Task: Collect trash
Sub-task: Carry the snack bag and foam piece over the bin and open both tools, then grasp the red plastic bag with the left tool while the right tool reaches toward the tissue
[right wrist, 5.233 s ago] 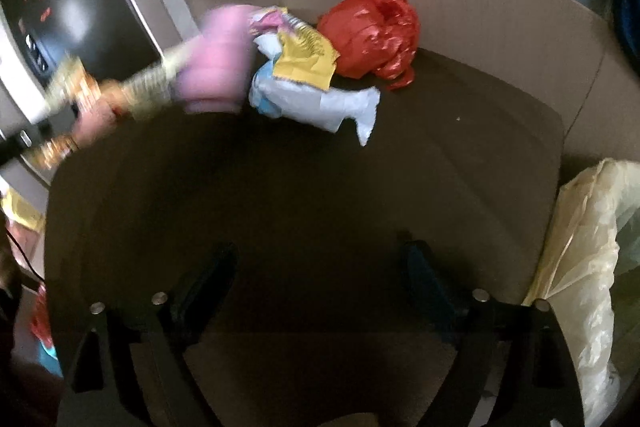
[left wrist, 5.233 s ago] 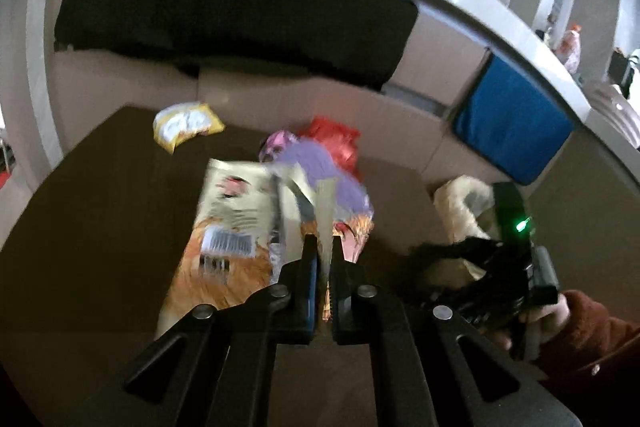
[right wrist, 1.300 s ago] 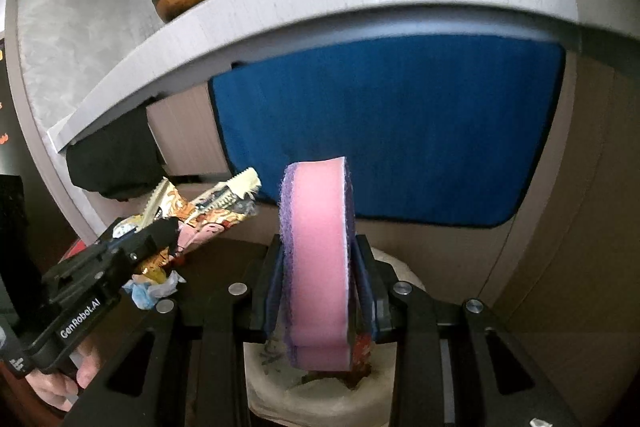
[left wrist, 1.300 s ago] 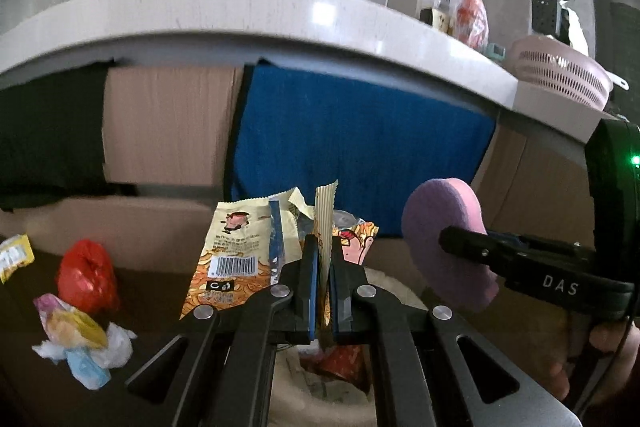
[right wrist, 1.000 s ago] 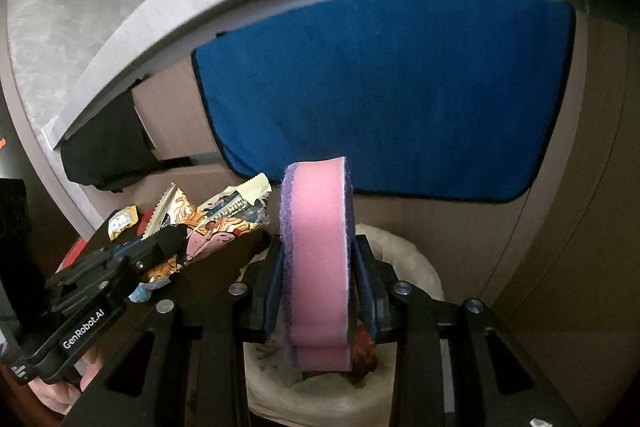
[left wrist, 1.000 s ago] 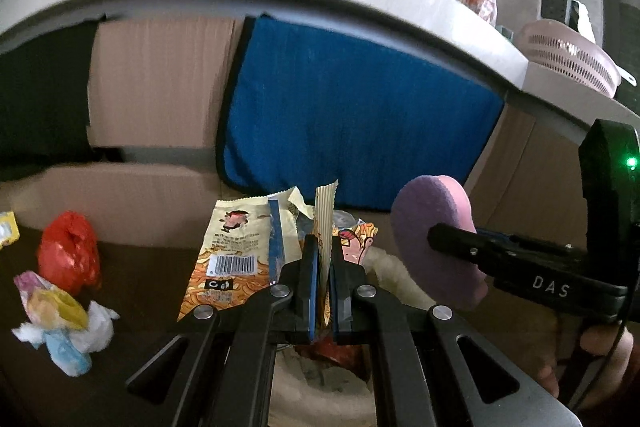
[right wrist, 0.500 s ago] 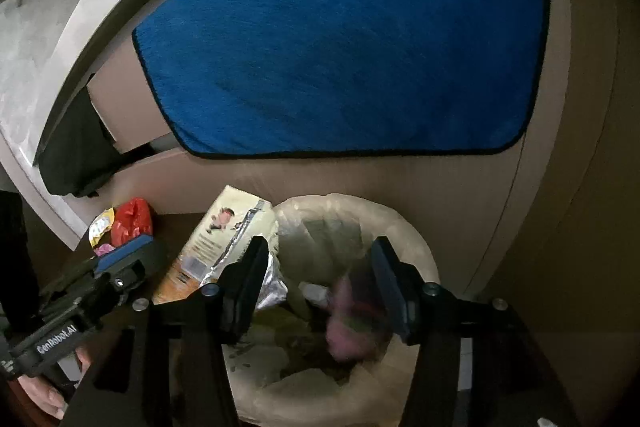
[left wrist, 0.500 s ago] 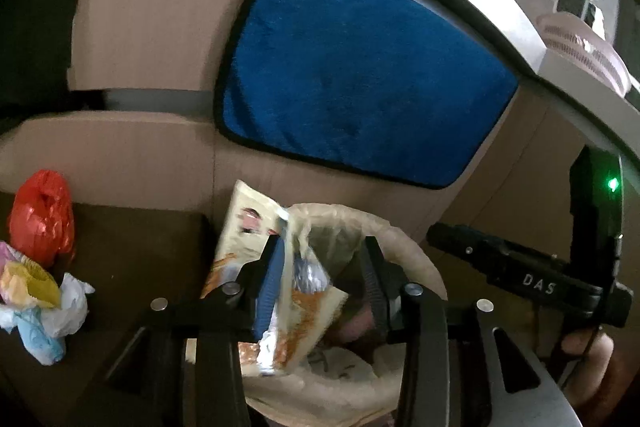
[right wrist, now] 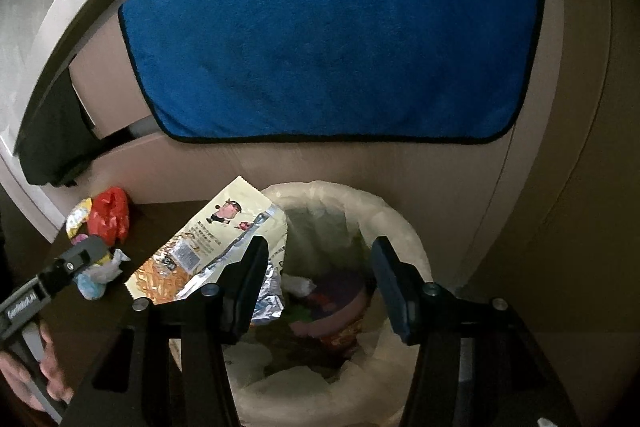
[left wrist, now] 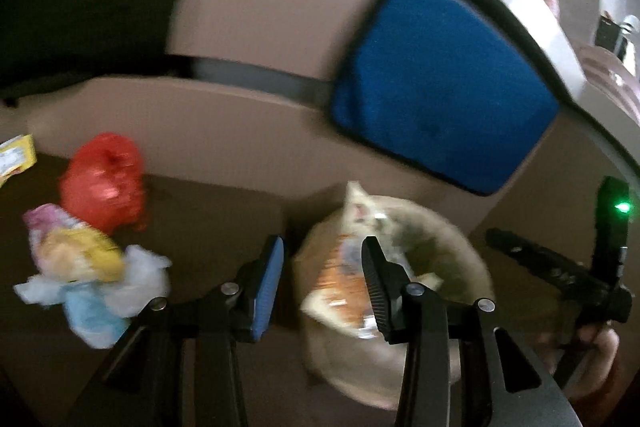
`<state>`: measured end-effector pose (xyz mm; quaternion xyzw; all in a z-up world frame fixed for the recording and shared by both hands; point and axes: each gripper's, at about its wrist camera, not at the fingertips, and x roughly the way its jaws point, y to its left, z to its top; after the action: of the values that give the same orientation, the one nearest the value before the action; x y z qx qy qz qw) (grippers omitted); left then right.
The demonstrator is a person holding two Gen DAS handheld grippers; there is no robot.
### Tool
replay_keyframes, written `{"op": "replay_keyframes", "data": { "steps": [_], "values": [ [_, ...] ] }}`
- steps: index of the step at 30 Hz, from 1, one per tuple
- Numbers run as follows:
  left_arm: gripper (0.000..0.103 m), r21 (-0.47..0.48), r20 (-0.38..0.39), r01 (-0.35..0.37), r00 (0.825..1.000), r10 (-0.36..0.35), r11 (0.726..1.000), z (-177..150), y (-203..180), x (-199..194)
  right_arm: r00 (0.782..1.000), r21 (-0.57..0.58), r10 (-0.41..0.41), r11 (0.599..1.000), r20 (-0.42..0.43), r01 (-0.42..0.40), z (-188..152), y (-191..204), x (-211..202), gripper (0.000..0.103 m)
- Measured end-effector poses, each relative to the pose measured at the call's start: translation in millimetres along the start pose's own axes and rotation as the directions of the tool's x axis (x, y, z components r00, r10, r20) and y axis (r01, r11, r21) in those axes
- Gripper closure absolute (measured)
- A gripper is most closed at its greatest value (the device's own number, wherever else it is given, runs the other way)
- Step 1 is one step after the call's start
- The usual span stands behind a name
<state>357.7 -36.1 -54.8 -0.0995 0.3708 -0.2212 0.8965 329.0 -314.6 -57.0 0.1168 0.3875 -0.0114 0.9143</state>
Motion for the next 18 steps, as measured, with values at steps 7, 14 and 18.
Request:
{"op": "replay_keyframes", "data": {
  "steps": [7,14,18],
  "values": [
    [0.061,-0.086,0.01,-0.085,0.996,0.087,0.993,-6.8,55.8,-13.5,0.999,-0.002,0.038,0.999,-0.014,-0.038,0.7,19.4,9.4,0.051],
    [0.06,-0.157,0.069,-0.193,0.976,0.206,0.969,8.0,122.0,-32.3,0.999,-0.059,0.034,0.998,-0.029,-0.036,-3.7,41.6,15.0,0.051],
    [0.053,-0.215,0.041,-0.167,0.983,0.18,0.962,43.2,156.4,-14.1,0.998,-0.049,0.039,0.998,-0.041,-0.041,-2.5,46.6,22.3,0.051]
  ]
}}
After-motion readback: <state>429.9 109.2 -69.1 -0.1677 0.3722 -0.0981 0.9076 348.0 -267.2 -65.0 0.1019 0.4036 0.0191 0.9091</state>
